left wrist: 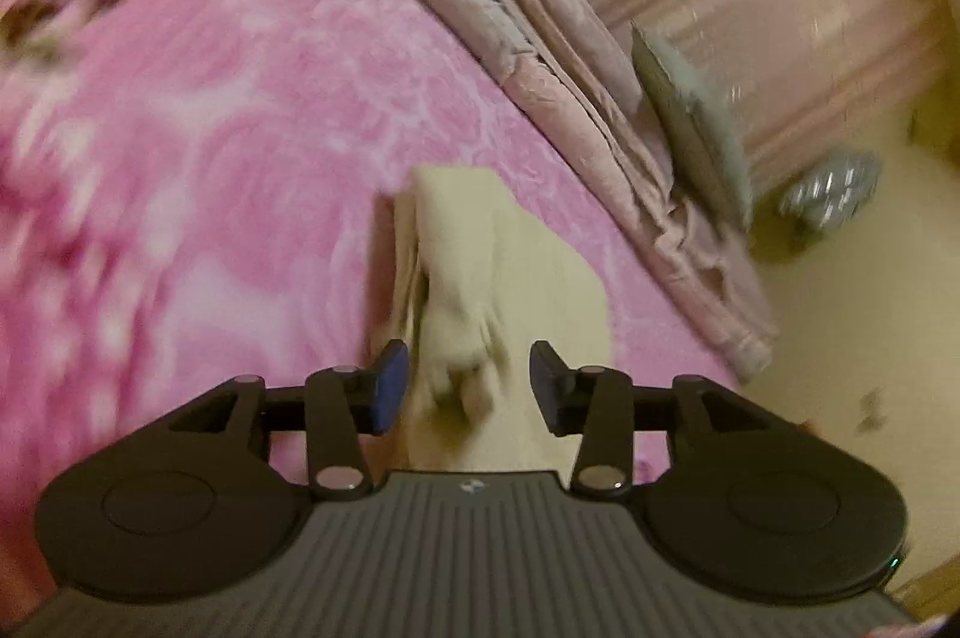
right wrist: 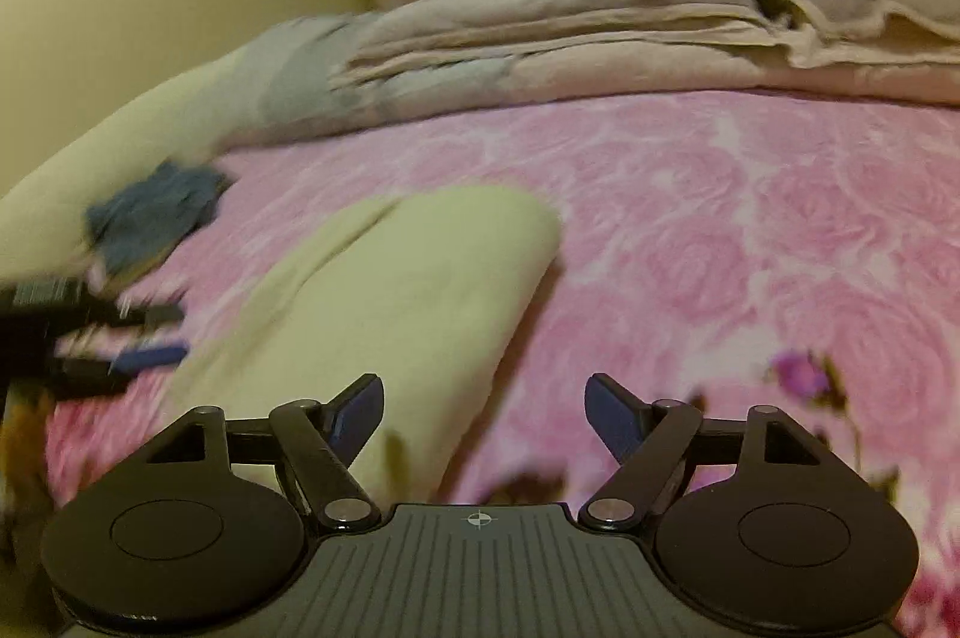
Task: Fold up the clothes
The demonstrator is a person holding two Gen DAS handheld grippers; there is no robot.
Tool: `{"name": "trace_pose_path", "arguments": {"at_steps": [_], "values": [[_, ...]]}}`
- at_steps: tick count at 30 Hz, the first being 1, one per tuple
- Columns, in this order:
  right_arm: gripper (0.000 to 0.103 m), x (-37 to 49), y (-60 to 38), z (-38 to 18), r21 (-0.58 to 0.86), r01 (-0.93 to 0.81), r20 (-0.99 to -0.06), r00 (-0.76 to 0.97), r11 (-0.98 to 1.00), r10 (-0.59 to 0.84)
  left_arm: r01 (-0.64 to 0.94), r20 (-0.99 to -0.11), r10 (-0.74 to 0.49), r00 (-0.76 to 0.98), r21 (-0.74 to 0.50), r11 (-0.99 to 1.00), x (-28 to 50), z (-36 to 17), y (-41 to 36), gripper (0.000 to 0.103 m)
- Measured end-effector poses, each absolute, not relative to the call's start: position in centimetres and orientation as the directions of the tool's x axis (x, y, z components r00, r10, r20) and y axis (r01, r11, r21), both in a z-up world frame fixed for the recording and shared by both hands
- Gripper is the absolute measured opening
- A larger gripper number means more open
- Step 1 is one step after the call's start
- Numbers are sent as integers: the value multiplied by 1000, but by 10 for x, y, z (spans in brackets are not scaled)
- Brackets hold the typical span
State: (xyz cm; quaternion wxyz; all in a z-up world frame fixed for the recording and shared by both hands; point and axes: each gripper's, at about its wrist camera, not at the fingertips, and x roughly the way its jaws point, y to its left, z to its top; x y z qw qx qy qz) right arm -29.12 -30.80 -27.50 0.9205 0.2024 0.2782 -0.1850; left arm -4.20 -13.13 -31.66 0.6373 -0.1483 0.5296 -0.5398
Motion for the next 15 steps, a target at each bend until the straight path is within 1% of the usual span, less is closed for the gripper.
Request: {"name": "trace_pose_path", "arguments": {"at_steps": [2, 3, 4, 5, 6, 8, 9, 10, 11, 12, 13, 14, 15], "values": [[78, -301, -284, -280, 242, 413, -608, 770, 878, -194, 468, -507, -851, -137, -790, 395, -49, -321, -115, 41], [78, -302, -273, -283, 226, 397, -621, 762, 889, -183, 436, -502, -854, -133, -804, 405, -53, -324, -107, 45], [76, -299, -264, -288, 191, 390, -633, 750, 901, -191, 411, -500, -857, -125, -812, 414, -56, -326, -102, 46], [73, -296, -256, -292, 156, 383, -643, 739, 911, -200, 401, -501, -858, -114, -813, 422, -59, -328, -102, 47], [67, -291, -255, -295, 130, 382, -642, 736, 915, -216, 392, -506, -855, -113, -813, 430, -61, -331, -104, 47], [64, -281, -251, -302, 77, 380, -636, 731, 922, -248, 380, -513, -851, -111, -814, 441, -65, -336, -110, 47], [59, -276, -250, -306, 51, 379, -633, 728, 924, -264, 375, -521, -848, -101, -809, 453, -65, -338, -114, 47], [52, -271, -248, -309, 24, 378, -629, 725, 925, -280, 369, -530, -844, -86, -804, 467, -66, -341, -116, 47], [49, -267, -246, -313, -1, 377, -625, 723, 926, -295, 360, -532, -843, -76, -803, 475, -68, -344, -116, 46], [38, -264, -248, -314, -14, 383, -616, 724, 924, -310, 353, -525, -848, -72, -808, 471, -70, -346, -118, 42], [20, -263, -249, -315, -26, 384, -604, 729, 923, -321, 356, -512, -856, -75, -815, 456, -72, -347, -119, 36], [14, -264, -250, -314, -32, 385, -591, 737, 922, -328, 371, -503, -861, -77, -816, 444, -76, -348, -120, 12], [4, -267, -250, -312, -27, 391, -577, 746, 920, -334, 398, -504, -860, -72, -806, 439, -79, -347, -120, 3]]}}
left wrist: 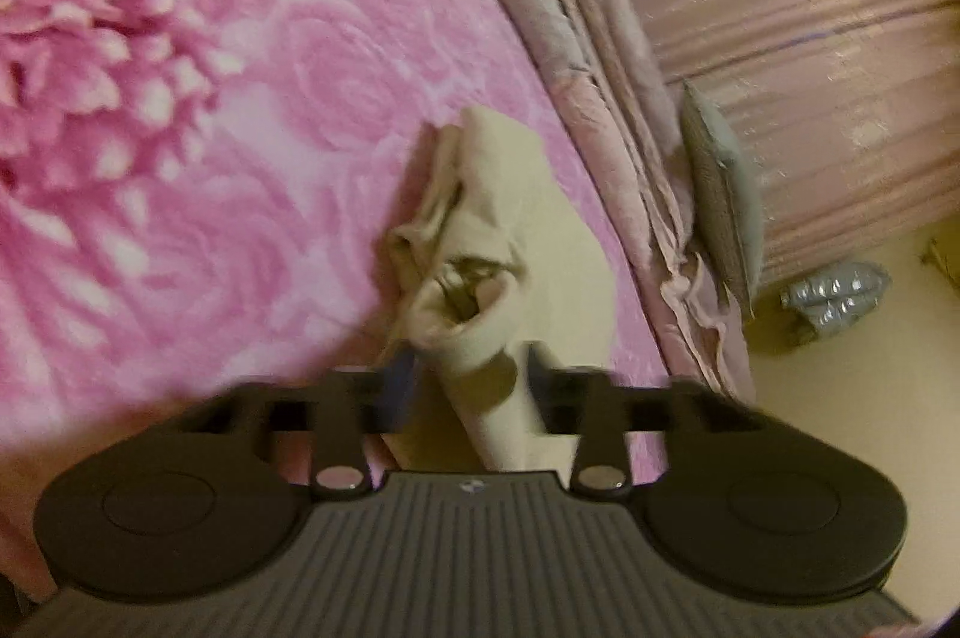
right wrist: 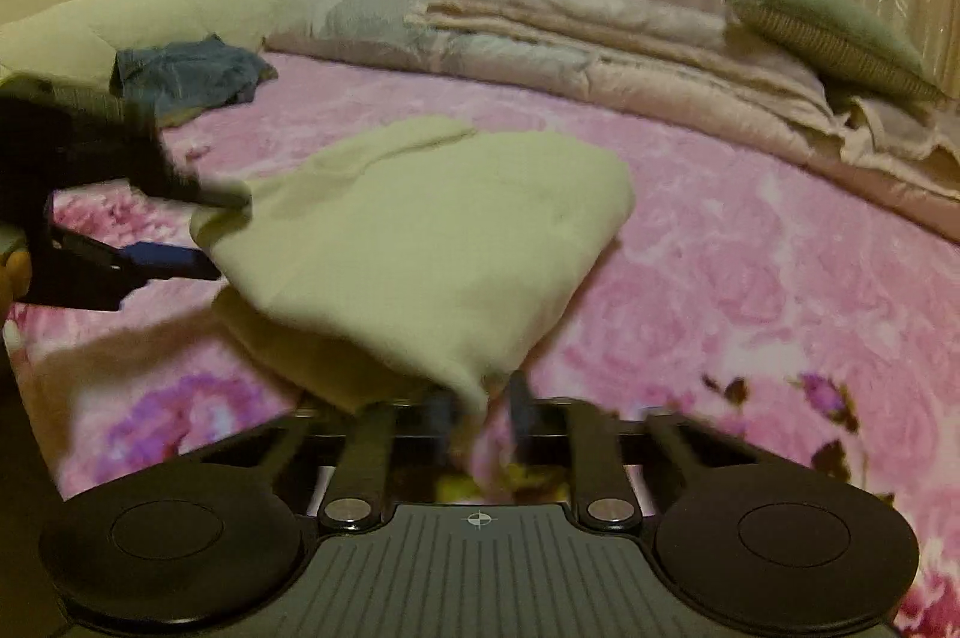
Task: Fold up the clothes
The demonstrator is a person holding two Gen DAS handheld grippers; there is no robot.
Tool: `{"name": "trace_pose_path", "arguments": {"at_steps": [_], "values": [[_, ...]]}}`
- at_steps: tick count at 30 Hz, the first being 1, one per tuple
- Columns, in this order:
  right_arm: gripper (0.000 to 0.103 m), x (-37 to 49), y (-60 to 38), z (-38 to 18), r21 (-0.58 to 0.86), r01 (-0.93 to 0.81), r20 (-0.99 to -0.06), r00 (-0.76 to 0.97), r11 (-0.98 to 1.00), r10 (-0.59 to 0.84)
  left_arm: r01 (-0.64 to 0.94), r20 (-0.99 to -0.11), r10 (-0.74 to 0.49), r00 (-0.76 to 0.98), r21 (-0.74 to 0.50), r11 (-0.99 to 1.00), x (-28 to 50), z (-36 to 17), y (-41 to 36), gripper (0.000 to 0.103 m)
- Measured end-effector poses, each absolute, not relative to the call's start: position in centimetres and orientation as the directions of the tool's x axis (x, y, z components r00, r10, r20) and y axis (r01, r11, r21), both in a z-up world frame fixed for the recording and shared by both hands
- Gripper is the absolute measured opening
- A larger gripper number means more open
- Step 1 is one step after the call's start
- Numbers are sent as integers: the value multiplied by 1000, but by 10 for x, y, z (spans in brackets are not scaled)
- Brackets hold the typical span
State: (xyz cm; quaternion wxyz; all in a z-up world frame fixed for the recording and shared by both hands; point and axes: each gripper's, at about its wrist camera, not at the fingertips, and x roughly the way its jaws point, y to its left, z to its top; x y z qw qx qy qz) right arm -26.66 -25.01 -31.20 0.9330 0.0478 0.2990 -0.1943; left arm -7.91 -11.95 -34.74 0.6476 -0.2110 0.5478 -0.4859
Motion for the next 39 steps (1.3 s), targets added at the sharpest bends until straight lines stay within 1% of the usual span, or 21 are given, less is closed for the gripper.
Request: {"name": "trace_pose_path", "arguments": {"at_steps": [3, 5, 8, 10, 11, 12, 13, 14, 15, 18, 20, 21, 22, 26, 29, 31, 32, 33, 35, 37, 39], "values": [[3, -276, -254, -309, -46, 431, -550, 742, 901, -383, 478, -527, -849, -27, -753, 452, -89, -350, -116, 3], [3, -272, -265, -318, -4, 453, -602, 711, 892, -364, 497, -550, -835, -15, -729, 471, -92, -359, -116, 3], [3, -266, -265, -328, -23, 440, -630, 691, 898, -355, 484, -553, -833, -15, -733, 478, -93, -365, -114, 3], [4, -267, -270, -326, 23, 446, -660, 678, 895, -322, 501, -566, -824, -25, -721, 479, -94, -360, -113, 8], [4, -269, -273, -322, 55, 447, -677, 674, 893, -296, 512, -580, -814, -25, -707, 488, -93, -356, -113, 12], [12, -272, -277, -317, 86, 449, -692, 669, 889, -271, 519, -590, -808, -18, -696, 496, -93, -350, -110, 13], [37, -278, -280, -309, 111, 456, -692, 673, 883, -261, 523, -586, -810, -10, -694, 495, -92, -344, -104, 13], [53, -285, -282, -302, 135, 463, -690, 678, 876, -252, 526, -577, -817, -5, -697, 489, -91, -339, -99, 15], [69, -293, -282, -292, 157, 470, -664, 701, 869, -259, 531, -567, -824, -3, -698, 479, -90, -332, -95, 16], [68, -302, -290, -267, 227, 487, -599, 753, 843, -273, 593, -540, -842, -3, -679, 433, -92, -311, -97, 16], [44, -295, -299, -260, 262, 493, -567, 774, 830, -280, 675, -526, -850, 13, -623, 396, -98, -299, -112, 16], [28, -287, -304, -259, 273, 491, -560, 780, 827, -278, 709, -522, -853, 20, -594, 380, -101, -295, -121, 16], [26, -280, -309, -261, 279, 498, -556, 781, 821, -285, 734, -521, -853, 23, -571, 369, -103, -292, -131, 16], [25, -249, -329, -268, 290, 526, -553, 774, 800, -309, 802, -514, -857, 32, -499, 329, -106, -288, -174, 16], [25, -234, -344, -278, 301, 544, -565, 763, 783, -314, 837, -535, -844, 33, -447, 316, -105, -297, -202, 16], [25, -224, -351, -292, 284, 541, -597, 746, 791, -296, 854, -618, -785, 33, -391, 343, -105, -317, -219, 15], [25, -219, -354, -299, 271, 534, -618, 734, 801, -281, 862, -653, -756, 44, -357, 359, -107, -330, -223, 8], [25, -215, -355, -305, 251, 533, -638, 719, 808, -276, 871, -673, -738, 53, -330, 364, -108, -340, -226, 4], [25, -217, -356, -303, 241, 528, -650, 711, 814, -268, 878, -674, -737, 54, -319, 356, -110, -340, -226, 4], [25, -220, -364, -291, 247, 536, -662, 702, 807, -263, 867, -691, -722, 35, -338, 366, -106, -328, -231, 3], [25, -218, -373, -276, 250, 537, -627, 724, 805, -288, 871, -668, -744, 27, -349, 345, -101, -310, -239, 6]]}}
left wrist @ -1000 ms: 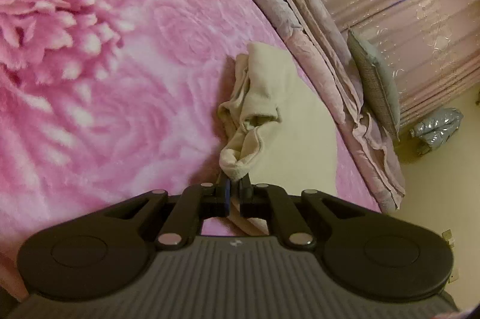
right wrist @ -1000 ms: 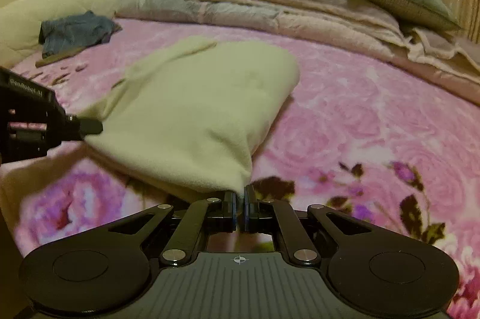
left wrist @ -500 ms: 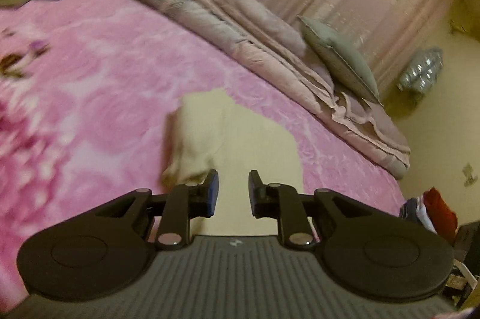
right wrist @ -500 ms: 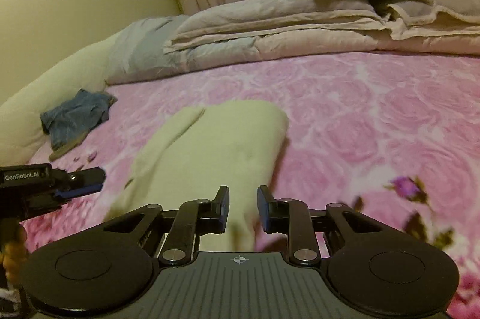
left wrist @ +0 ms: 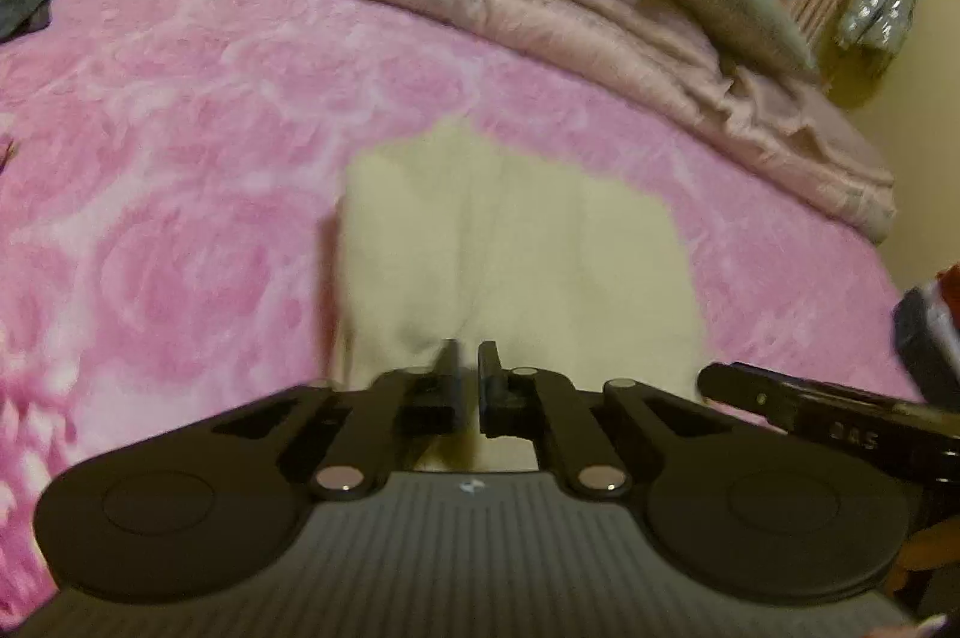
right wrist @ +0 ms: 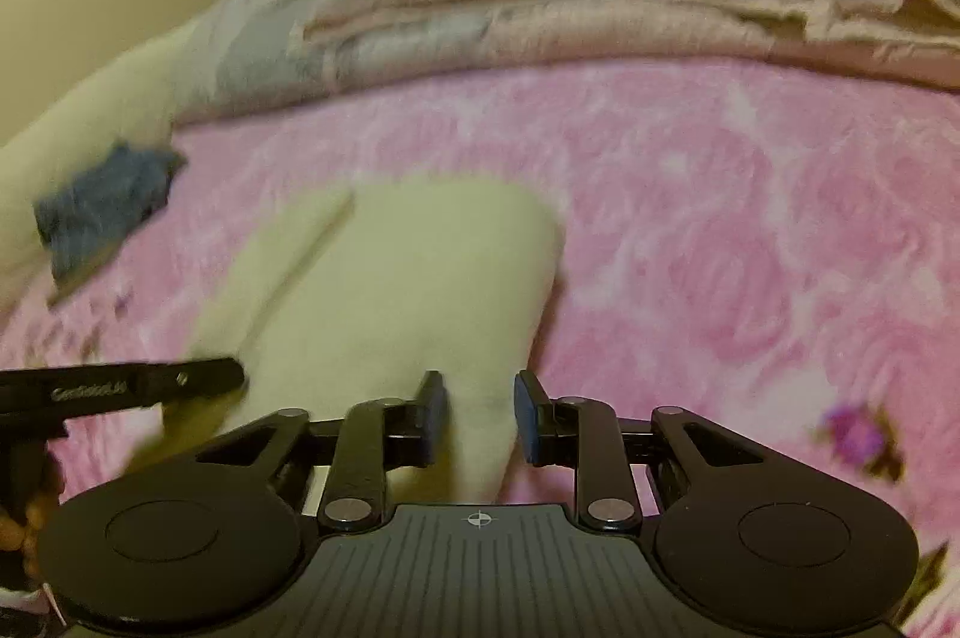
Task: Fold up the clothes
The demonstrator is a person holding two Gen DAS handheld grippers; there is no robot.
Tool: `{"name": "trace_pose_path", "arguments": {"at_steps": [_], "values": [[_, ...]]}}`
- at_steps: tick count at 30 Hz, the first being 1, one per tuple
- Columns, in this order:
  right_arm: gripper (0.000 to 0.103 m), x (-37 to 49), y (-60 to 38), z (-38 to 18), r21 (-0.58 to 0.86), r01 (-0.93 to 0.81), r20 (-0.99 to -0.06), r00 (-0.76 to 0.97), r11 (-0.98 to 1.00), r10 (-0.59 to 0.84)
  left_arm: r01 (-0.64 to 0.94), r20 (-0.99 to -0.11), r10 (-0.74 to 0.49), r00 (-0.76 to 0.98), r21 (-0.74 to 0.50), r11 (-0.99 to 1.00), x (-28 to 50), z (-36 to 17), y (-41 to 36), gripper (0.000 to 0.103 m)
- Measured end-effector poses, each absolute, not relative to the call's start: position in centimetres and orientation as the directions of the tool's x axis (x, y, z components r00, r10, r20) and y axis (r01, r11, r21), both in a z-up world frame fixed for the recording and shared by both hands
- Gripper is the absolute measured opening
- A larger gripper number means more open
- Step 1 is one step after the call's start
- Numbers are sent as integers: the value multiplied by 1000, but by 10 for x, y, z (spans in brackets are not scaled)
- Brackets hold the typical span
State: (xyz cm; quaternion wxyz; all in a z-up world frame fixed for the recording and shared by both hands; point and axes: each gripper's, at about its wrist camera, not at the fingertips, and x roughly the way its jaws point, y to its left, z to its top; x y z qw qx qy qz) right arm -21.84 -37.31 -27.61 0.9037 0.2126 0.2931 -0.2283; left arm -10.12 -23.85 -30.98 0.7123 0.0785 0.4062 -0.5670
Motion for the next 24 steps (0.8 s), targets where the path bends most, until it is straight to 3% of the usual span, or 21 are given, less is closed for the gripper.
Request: {"name": "trace_pose_path", "arguments": {"at_steps": [6, 12, 15, 19, 20, 21, 22, 24], "values": [[25, -184, -409, -267, 231, 527, -572, 753, 818, -324, 899, -644, -764, 33, -315, 304, -85, -305, -299, 10], [25, -147, -426, -303, 121, 534, -640, 686, 837, -345, 895, -714, -697, 57, -273, 353, -75, -357, -338, 12], [25, -144, -422, -307, 63, 513, -650, 672, 856, -355, 876, -708, -705, 45, -311, 369, -69, -355, -333, 11], [26, -177, -419, -288, 167, 551, -631, 697, 818, -341, 845, -681, -731, 51, -361, 395, -66, -329, -300, 12], [27, -189, -412, -282, 186, 552, -625, 705, 813, -336, 837, -674, -736, 65, -365, 408, -68, -322, -286, 17], [36, -202, -404, -276, 206, 552, -618, 713, 808, -330, 829, -665, -743, 74, -373, 416, -71, -314, -269, 19], [55, -213, -391, -272, 217, 540, -616, 722, 813, -315, 824, -654, -753, 70, -387, 413, -77, -308, -251, 19], [57, -234, -361, -265, 224, 515, -616, 733, 828, -289, 819, -640, -766, 58, -409, 403, -93, -303, -217, 21]]}}
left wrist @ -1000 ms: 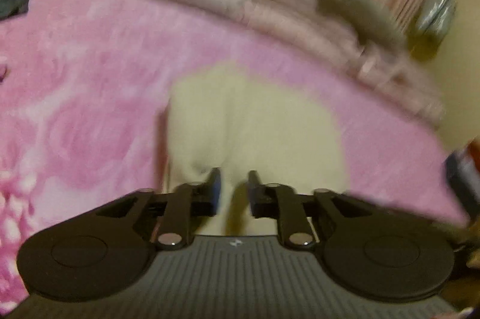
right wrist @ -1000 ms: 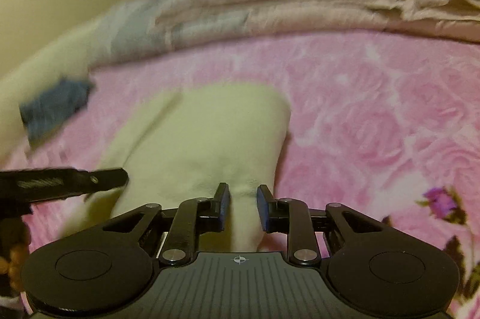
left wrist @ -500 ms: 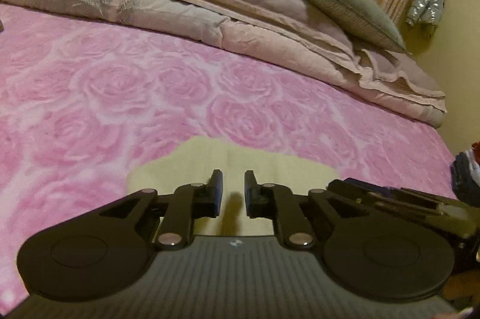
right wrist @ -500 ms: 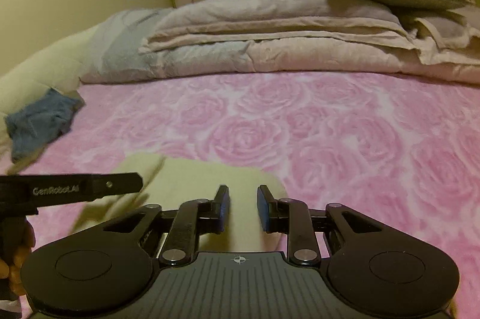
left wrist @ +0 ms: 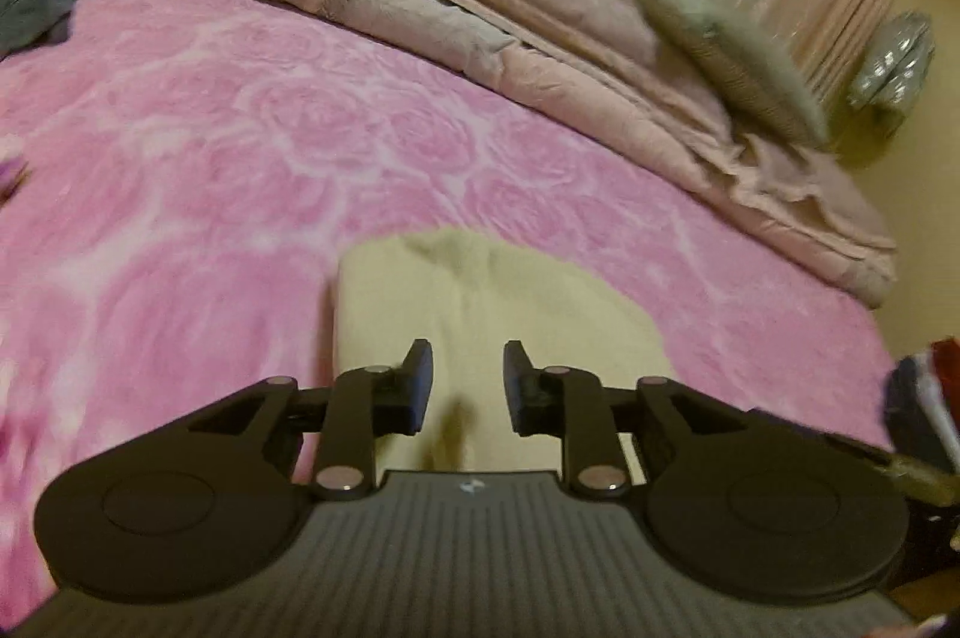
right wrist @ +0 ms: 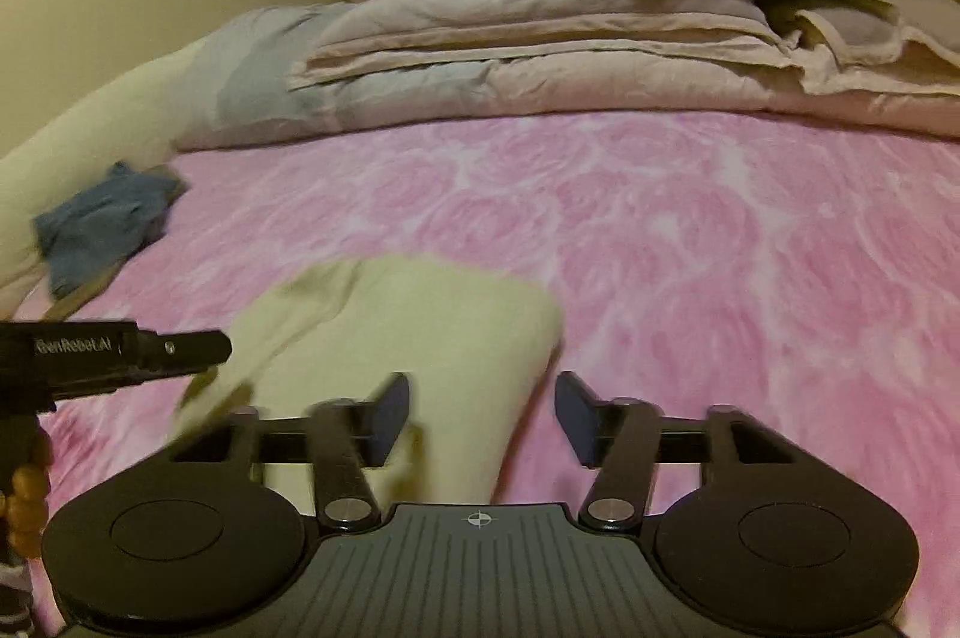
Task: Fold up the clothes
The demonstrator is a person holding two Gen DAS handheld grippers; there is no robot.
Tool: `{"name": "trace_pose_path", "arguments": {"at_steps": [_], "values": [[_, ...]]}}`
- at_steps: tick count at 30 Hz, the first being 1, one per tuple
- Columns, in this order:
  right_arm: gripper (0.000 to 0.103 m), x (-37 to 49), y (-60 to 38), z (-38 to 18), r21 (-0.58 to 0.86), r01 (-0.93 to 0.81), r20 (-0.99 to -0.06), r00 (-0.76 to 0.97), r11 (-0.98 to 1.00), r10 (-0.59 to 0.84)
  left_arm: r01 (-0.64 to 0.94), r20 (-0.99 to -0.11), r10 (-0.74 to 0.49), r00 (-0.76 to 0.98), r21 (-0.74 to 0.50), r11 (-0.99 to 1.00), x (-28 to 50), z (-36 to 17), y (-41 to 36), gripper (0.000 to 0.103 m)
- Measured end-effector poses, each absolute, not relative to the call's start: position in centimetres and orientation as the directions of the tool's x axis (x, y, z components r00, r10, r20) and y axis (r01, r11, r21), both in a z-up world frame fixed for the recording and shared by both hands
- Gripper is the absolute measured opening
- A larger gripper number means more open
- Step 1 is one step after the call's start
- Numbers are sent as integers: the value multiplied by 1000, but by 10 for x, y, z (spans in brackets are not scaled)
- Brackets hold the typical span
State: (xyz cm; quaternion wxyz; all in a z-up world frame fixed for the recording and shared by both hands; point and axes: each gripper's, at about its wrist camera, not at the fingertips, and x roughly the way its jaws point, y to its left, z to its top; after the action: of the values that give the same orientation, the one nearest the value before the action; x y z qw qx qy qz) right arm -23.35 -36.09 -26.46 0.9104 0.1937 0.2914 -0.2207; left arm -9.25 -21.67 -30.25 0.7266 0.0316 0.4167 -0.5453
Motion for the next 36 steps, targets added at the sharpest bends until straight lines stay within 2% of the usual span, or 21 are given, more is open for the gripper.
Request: {"name": "trace_pose_path", "arguments": {"at_steps": [3, 5, 7, 11, 14, 15, 16, 18, 21, 27, 28, 29, 31, 32, 36], "values": [[56, -251, -327, -273, 202, 496, -650, 713, 844, -263, 812, -655, -751, 84, -392, 432, -113, -308, -183, 21], [56, -248, -318, -288, 212, 499, -696, 681, 840, -229, 789, -707, -699, 104, -370, 491, -118, -326, -175, 18], [56, -247, -318, -302, 240, 521, -733, 651, 819, -199, 763, -719, -684, 122, -373, 528, -122, -325, -166, 18], [56, -270, -318, -284, 285, 547, -715, 668, 787, -206, 717, -690, -714, 114, -440, 540, -134, -304, -138, 37], [62, -293, -317, -280, 344, 562, -709, 681, 752, -184, 571, -668, -744, 24, -602, 558, -137, -314, -115, 40], [73, -301, -316, -282, 368, 570, -710, 683, 735, -173, 500, -655, -756, 8, -652, 570, -138, -323, -109, 42], [76, -308, -315, -285, 388, 579, -713, 682, 717, -165, 426, -641, -768, -6, -696, 578, -139, -331, -103, 42], [76, -322, -312, -290, 414, 596, -721, 676, 689, -152, 262, -609, -793, -32, -770, 581, -137, -349, -96, 42], [76, -340, -313, -292, 433, 623, -733, 664, 652, -148, 99, -575, -817, -40, -816, 569, -134, -372, -98, 43], [76, -358, -338, -290, 441, 681, -741, 644, 584, -192, 44, -561, -827, 32, -826, 562, -133, -384, -117, 44], [77, -360, -343, -290, 440, 688, -742, 641, 577, -198, 44, -565, -824, 40, -823, 566, -132, -384, -122, 43], [76, -361, -346, -290, 440, 692, -742, 639, 572, -201, 46, -568, -821, 46, -820, 570, -131, -384, -127, 38], [77, -362, -350, -291, 444, 700, -744, 636, 560, -206, 65, -590, -806, 49, -804, 592, -130, -383, -134, 22], [77, -362, -351, -291, 445, 703, -744, 635, 555, -207, 78, -598, -800, 48, -796, 600, -130, -383, -138, 7], [77, -364, -350, -293, 447, 697, -745, 637, 560, -198, 217, -585, -811, 26, -789, 576, -117, -366, -141, 6]]}}
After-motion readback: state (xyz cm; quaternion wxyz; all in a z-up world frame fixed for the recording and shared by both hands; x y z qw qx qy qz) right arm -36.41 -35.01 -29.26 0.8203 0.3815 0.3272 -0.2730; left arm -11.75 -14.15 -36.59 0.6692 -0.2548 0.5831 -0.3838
